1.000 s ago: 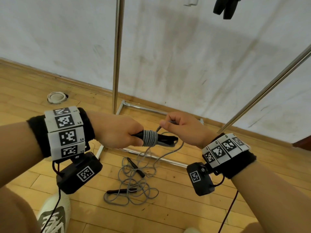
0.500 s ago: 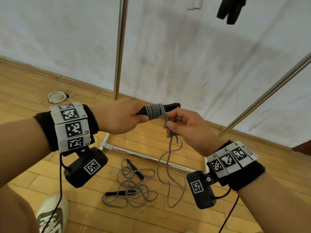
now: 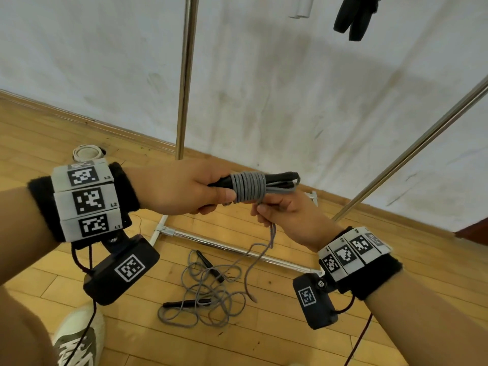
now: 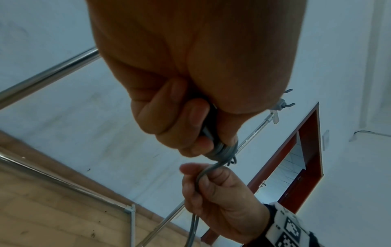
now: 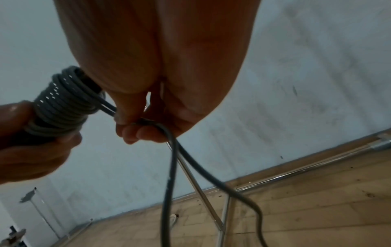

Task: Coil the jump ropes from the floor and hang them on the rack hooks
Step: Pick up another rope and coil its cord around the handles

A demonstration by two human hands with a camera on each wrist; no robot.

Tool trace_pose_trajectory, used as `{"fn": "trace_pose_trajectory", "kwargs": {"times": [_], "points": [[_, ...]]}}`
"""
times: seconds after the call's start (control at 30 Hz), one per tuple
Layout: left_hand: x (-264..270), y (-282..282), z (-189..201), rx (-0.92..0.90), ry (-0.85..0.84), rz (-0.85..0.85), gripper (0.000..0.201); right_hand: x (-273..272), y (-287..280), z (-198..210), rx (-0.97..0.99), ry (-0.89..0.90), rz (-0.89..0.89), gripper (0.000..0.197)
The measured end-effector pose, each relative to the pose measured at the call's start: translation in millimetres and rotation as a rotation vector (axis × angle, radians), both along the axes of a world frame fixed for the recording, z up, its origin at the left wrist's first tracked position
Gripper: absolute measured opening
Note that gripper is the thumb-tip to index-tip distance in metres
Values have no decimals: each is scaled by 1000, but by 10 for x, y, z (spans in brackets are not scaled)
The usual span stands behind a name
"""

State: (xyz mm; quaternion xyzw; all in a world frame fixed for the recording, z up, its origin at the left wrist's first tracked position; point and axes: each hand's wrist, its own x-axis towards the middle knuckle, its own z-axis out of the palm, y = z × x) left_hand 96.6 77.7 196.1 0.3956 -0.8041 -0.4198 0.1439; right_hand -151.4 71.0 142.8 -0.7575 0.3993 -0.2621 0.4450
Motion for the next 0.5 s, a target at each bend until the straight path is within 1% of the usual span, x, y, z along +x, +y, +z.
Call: {"fn": "trace_pose_trajectory", "kwargs": {"times": [0.03,0.13,0.17,0.27,0.33,0.4,0.5], "points": [[6,11,-1,20,-18,-12,15,-8,6,-1,-24,29,8,32],[22,28,10,60,-77,-57,15,-11,15,-22,-34,126,-3,19],[26,35,21,77,-91,-79,15,-15,12,-33,-26,151,-4,19],[36,68,50,136,-117,-142,15,-70,-22,-67,14,248,6,29],[17,94,38,144,-164,-174,18,-121,-64,-87,10,363,70,25],[-18,112,-4,129,-247,-202,18,-127,-106,-101,-66,472,96,23],[-66,119,-84,121,-377,-229,18,-88,-143,-90,-27,434,18,29]]}}
